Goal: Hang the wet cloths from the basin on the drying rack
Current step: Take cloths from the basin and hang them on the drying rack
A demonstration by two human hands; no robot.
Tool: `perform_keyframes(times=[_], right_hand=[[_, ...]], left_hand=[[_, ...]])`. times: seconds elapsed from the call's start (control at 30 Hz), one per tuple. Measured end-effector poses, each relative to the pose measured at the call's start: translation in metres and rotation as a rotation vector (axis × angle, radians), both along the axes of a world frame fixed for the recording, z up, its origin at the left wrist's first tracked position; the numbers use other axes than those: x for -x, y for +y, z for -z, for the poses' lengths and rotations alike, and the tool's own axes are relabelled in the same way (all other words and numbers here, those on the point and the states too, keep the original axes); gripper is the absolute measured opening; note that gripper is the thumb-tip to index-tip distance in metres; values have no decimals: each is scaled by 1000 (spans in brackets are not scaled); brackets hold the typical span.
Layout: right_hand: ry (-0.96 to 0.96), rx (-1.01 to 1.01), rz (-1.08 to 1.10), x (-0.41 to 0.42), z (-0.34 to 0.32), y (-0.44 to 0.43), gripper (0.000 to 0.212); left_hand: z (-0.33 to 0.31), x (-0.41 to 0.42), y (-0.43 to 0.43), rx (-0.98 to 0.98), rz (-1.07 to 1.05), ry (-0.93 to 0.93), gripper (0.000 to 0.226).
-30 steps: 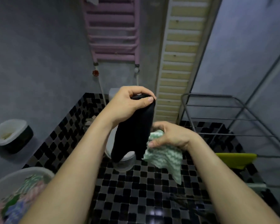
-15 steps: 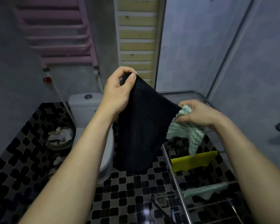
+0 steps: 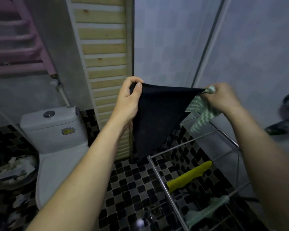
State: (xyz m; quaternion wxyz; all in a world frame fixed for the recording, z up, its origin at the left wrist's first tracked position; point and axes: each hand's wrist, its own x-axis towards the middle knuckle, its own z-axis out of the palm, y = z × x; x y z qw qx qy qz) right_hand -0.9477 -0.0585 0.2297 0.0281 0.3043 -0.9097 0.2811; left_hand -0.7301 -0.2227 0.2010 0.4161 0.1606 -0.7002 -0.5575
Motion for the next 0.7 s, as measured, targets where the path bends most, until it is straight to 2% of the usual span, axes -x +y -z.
perform_keyframes(times=[0.2,0.3,0.5,0.6,0.7], right_hand=[[-6,4,204,40,27,-10,23],[-31,22,240,58,44,-13,24],[-138,115,153,80,83,8,28],[-260,-17,106,91,110,29,21],[-334,-290,32,95,142,50,28]], left_hand=[[37,58,-27,1,-66,-268,24],[52,73,-36,52,-111,-310,34],[81,63,-14,83,3,-323,16],[105,46,10,74,156,-431,18],[140,32,34,52,341,-604,18]])
